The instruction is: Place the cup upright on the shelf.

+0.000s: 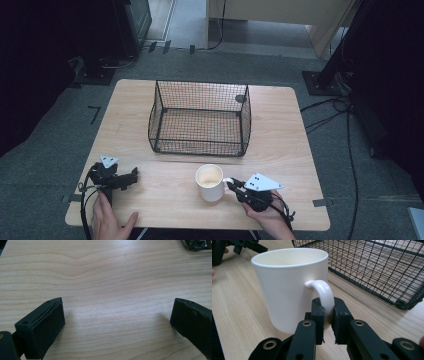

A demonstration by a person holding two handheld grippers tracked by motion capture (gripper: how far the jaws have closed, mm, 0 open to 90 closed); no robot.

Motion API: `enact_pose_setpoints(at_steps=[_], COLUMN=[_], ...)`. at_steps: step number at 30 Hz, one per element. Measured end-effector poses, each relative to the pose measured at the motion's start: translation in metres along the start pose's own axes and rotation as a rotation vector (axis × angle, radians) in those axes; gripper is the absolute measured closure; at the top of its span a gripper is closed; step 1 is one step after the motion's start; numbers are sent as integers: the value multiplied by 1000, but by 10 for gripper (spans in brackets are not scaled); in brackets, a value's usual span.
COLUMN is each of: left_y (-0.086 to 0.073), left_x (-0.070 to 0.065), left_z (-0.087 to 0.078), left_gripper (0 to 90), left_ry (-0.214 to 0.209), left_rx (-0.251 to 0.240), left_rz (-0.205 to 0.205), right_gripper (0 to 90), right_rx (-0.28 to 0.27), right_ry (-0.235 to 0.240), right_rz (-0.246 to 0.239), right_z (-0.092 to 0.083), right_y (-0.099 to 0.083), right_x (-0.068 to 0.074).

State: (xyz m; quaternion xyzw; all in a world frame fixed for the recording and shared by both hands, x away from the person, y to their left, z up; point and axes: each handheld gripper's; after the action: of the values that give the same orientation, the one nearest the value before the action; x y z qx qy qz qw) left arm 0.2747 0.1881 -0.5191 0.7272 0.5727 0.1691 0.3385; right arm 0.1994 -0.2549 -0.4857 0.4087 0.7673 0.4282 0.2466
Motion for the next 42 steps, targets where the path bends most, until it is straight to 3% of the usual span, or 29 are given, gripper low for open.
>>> enact_pose_setpoints(at_steps=[18,20,21,22,27,31,34,36,42], left_y=[0,0,0,0,0,0,0,0,0], left_x=[0,0,0,0,0,0,0,0,0], left_z=[0,0,0,0,0,0,0,0,0], left_gripper=[0,0,0,0,0,0,0,0,0], left_ry=[0,0,0,0,0,0,0,0,0], left_rx=[0,-1,-1,0,0,0,0,0,0], left_rz=[0,-1,-1,0,0,0,0,0,0], right_gripper=[782,673,673,615,586,603,742,762,733], right_rx=[58,64,64,60,32,14,19,20,41], right_ry=[118,152,152,154,172,186,188,193,198], right_rz=[-39,-40,-40,-45,-41,-45,-64,-76,-107], right_z=[7,8,8,8,5,2,1,1,4], right_y=[-10,-10,-10,-9,-2,3,6,5,7], right_x=[4,5,5,7,9,9,10,12,19])
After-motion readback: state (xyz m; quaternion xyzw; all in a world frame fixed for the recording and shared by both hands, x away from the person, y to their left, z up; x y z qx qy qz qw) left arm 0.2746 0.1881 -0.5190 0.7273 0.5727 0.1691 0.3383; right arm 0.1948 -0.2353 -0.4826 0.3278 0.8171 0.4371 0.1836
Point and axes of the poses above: each handheld gripper's, and its own axes: z roughly forward along the jaws, y roughly out of its top, x roughly to its left, and after that the axes turned 12 degrees about -y, right-handed
